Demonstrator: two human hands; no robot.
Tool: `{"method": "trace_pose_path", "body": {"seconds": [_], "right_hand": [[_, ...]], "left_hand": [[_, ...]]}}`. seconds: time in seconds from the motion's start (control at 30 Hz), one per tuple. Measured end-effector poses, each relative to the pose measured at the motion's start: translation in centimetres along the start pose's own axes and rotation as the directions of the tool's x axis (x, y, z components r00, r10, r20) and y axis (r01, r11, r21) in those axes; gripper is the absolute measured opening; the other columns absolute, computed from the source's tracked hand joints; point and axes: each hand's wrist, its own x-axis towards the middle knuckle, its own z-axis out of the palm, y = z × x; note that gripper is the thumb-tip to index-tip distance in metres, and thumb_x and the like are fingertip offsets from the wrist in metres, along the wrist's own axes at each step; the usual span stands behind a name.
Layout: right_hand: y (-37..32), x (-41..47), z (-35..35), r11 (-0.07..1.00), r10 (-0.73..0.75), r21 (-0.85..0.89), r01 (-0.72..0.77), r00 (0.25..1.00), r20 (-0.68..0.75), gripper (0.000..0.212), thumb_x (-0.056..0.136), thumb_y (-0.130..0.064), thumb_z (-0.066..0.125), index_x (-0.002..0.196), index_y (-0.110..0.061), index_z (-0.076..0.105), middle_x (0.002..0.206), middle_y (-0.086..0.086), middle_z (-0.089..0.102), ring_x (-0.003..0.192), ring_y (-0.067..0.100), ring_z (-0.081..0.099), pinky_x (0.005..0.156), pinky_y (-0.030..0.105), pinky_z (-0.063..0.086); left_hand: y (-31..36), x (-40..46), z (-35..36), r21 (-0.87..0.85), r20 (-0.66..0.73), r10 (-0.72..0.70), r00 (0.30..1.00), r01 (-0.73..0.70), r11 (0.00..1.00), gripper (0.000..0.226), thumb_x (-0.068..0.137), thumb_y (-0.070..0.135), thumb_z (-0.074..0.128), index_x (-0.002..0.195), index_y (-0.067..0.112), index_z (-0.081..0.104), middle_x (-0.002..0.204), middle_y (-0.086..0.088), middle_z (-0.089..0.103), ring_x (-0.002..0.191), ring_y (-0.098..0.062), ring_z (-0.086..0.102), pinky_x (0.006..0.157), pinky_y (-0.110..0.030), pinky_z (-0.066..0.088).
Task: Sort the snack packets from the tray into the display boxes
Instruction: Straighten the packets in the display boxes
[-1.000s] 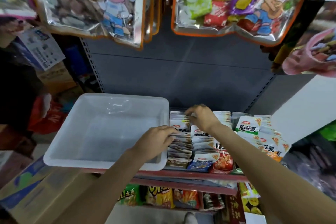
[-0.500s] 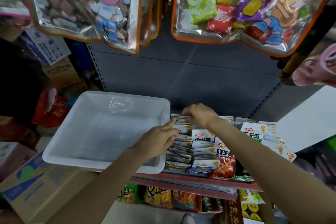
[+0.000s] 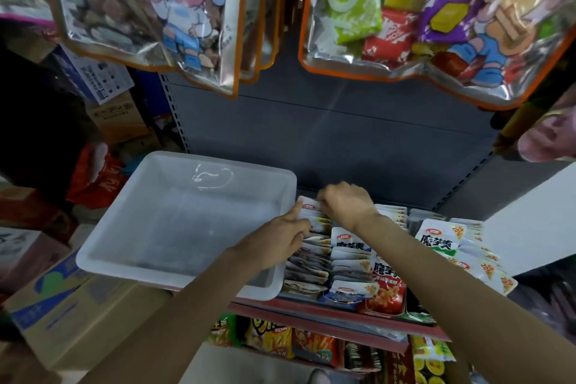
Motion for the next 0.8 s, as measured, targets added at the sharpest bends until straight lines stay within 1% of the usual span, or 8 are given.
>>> {"method": "trace_pose_path", "body": {"seconds": [0.07,0.17,0.27,0.37,0.43,0.57,0.67,0.8], "right_hand": [[0.4,0.2,-0.1,0.991,-0.017,0.131,0.002,0.993,0.117,0.032,0.095,-0.037,0.047,0.105,-0.012,0.064,0.1,0.011,0.065,0.091,0.031,0.062,0.07,0.034,0.045],[0.6,0.5,0.2,0.992,-0.037,0.122,0.018,0.987,0.154,0.041,0.094,-0.047,0.047,0.105,-0.011,0.064,0.1,0.01,0.065,0.092,0.03,0.061,0.07,0.033,0.045],[0.3,0.7,1.0,0.997,-0.015,0.081,0.003,0.988,0.153,0.044,0.097,-0.046,0.039,0.108,-0.009,0.06,0.11,0.013,0.06,0.102,0.032,0.057,0.078,0.035,0.043],[0.9,0.4,0.8,0.979,-0.059,0.201,0.025,0.985,0.163,0.047,0.095,-0.052,0.04,0.114,-0.015,0.062,0.114,0.01,0.058,0.104,0.029,0.057,0.085,0.04,0.048],[1.2,0.1,0.4,0.981,-0.082,0.186,0.05,0.982,0.17,0.04,0.095,-0.046,0.046,0.125,-0.022,0.058,0.122,0.008,0.056,0.109,0.029,0.056,0.089,0.041,0.048],[0.0,0.4,0.8,0.999,0.027,0.043,-0.029,0.998,0.054,0.031,0.095,-0.026,0.048,0.123,-0.016,0.058,0.124,0.009,0.057,0.11,0.032,0.056,0.086,0.036,0.045],[0.1,-0.1,0.8,0.981,0.006,0.193,-0.011,1.0,0.027,0.036,0.093,-0.029,0.054,0.128,-0.02,0.057,0.131,0.006,0.052,0.117,0.028,0.051,0.095,0.037,0.044],[1.1,-1.9,0.8,0.907,-0.012,0.42,0.031,0.999,-0.048,0.044,0.087,-0.033,0.065,0.128,-0.023,0.054,0.132,0.0,0.045,0.119,0.018,0.045,0.098,0.036,0.043]], "left_hand": [[-0.3,0.0,0.1,-0.023,-0.005,0.005,1.0,-0.005,1.0,0.011,0.096,0.012,0.046,0.094,0.011,0.057,0.157,-0.012,0.006,0.106,-0.027,0.063,0.082,-0.035,0.046],[-0.4,-0.4,-0.1,-0.088,-0.008,-0.023,1.0,0.023,0.996,0.013,0.096,0.015,0.048,0.101,0.014,0.06,0.158,-0.005,0.006,0.117,-0.017,0.057,0.088,-0.03,0.043],[-0.4,-0.7,-0.3,-0.141,-0.005,-0.085,0.996,0.084,0.986,0.019,0.096,0.018,0.049,0.111,0.015,0.06,0.156,0.011,0.003,0.089,0.003,0.059,0.079,-0.023,0.038],[-0.6,-0.8,-0.1,-0.178,-0.021,-0.076,0.997,0.071,0.981,0.02,0.096,0.021,0.05,0.113,0.018,0.06,0.152,0.017,0.0,0.131,-0.001,0.039,0.097,-0.022,0.037],[-0.8,-0.8,0.1,-0.19,-0.05,-0.066,0.997,0.055,0.98,0.023,0.096,0.022,0.05,0.117,0.022,0.061,0.154,0.015,0.004,0.138,-0.001,0.023,0.106,-0.021,0.029],[-0.8,-0.5,0.1,-0.157,-0.175,-0.116,0.978,0.089,0.984,0.025,0.094,0.021,0.055,0.115,0.019,0.067,0.14,0.005,0.041,0.126,-0.01,0.043,0.104,-0.022,0.033],[-0.6,-0.3,-0.1,-0.16,-0.177,-0.128,0.976,0.1,0.982,0.023,0.093,0.02,0.056,0.109,0.013,0.07,0.118,0.001,0.052,0.11,-0.011,0.05,0.099,-0.027,0.039],[-1.0,0.8,0.0,-0.057,-0.299,-0.15,0.942,0.139,0.989,0.019,0.091,0.018,0.058,0.095,0.011,0.075,0.115,-0.003,0.053,0.108,-0.016,0.049,0.093,-0.033,0.042]]}}
